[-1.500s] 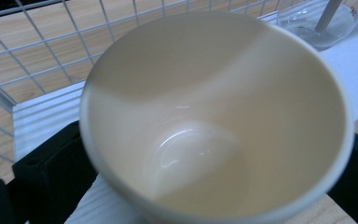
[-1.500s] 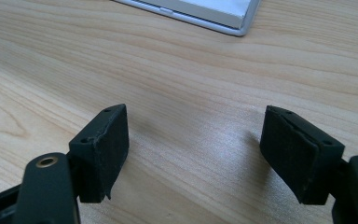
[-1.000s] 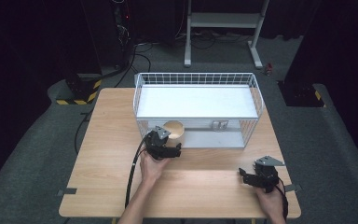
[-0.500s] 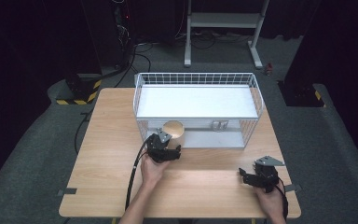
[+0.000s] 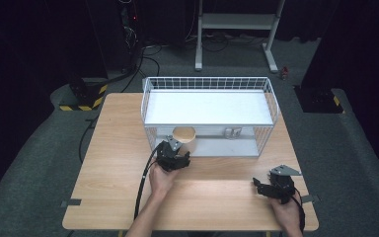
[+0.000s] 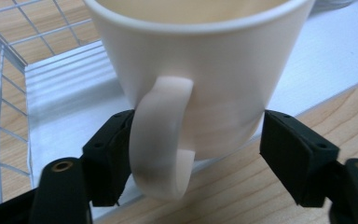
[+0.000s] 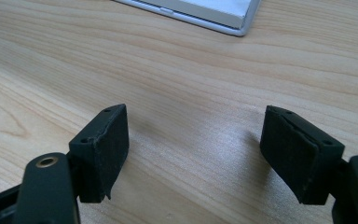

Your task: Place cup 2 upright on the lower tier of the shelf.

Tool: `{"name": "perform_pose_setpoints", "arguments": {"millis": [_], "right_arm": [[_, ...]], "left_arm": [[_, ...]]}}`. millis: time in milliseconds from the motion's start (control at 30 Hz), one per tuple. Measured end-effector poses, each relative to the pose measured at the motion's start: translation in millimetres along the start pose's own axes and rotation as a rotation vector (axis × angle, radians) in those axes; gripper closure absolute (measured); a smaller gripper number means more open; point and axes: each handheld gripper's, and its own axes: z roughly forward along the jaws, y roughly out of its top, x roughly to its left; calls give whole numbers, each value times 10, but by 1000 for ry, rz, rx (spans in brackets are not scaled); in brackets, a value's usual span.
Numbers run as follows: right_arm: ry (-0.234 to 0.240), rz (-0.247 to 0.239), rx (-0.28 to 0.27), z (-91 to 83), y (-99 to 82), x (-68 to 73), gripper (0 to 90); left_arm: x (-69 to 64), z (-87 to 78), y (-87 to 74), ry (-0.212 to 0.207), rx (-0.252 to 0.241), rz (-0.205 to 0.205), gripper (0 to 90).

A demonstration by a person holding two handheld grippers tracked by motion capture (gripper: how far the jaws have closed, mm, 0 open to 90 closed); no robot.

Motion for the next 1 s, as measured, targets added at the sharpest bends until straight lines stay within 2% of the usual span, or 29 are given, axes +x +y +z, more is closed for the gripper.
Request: {"name": "perform_pose_setpoints", "arguments": {"millis": [300,433,833,1000], "right_arm": [[0,2,1,-1,0,2,237],[0,0,0,0,0,0,237],[1,-1,1,-1,0,2,234],[1,-2,0,0,0,1,233]], "left_arm": [[-5,26,11,7,11,-9,424],[2,38,14,10,-5,-8,479],[-2,80,32,6,-6,-48,587],[-4,102,79,20,13,-28,630]]}}
